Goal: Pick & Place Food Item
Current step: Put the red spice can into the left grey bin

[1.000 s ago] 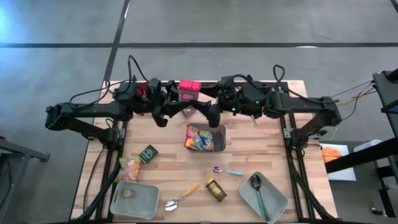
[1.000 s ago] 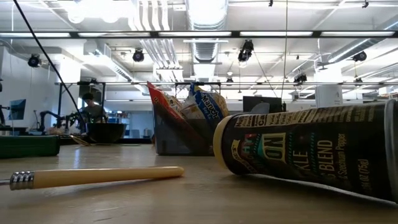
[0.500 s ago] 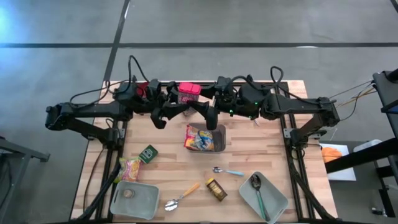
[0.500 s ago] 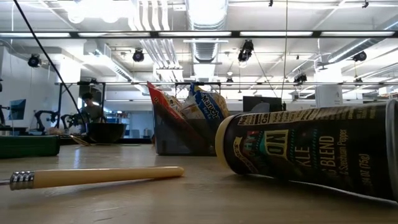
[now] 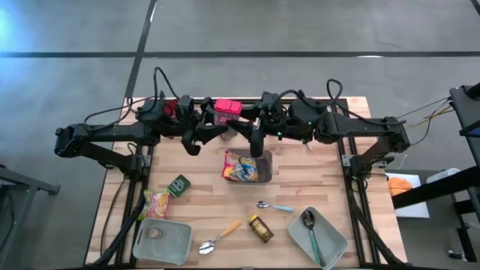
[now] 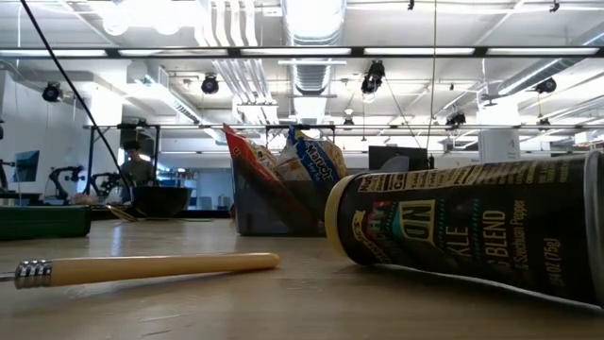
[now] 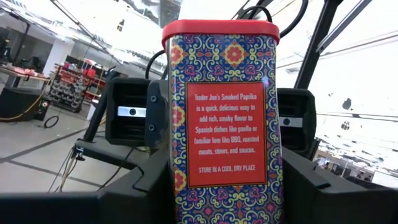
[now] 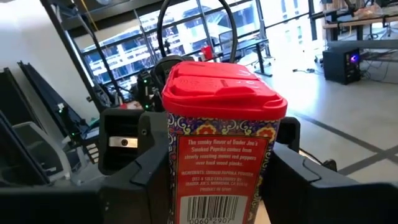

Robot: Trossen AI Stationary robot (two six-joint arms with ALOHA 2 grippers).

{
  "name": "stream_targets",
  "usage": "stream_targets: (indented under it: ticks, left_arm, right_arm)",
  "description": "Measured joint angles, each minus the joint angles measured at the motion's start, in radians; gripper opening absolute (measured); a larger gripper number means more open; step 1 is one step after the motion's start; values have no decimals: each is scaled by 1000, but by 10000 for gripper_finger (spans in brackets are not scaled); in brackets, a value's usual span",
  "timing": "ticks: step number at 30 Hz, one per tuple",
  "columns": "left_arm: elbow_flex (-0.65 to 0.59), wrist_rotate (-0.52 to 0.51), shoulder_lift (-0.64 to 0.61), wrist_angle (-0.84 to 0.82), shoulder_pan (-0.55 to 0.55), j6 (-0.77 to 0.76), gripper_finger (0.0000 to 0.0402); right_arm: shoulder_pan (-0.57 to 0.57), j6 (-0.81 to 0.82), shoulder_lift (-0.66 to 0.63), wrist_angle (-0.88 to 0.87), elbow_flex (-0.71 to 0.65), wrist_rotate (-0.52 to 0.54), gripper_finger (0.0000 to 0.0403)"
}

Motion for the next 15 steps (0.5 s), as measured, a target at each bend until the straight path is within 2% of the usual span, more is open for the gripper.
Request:
stream_targets:
  ticks: [2, 6, 8, 10, 15]
  left_arm:
    - [1, 2, 0, -14, 0, -25, 241]
    - [1, 4, 0, -32, 0, -84, 349]
    - [1, 6, -1, -47, 0, -110, 382]
    - [1, 29, -3, -69, 1, -114, 385]
    - [2, 86, -27, -150, 1, -111, 343]
  right_arm:
    - [0, -34, 0, -10, 0, -16, 179]
    - [1, -68, 0, -44, 0, -53, 179]
    - [2, -69, -6, -81, 0, -60, 179]
    - [0, -64, -15, -122, 0, -62, 179]
    - [0, -41, -28, -229, 0, -75, 179]
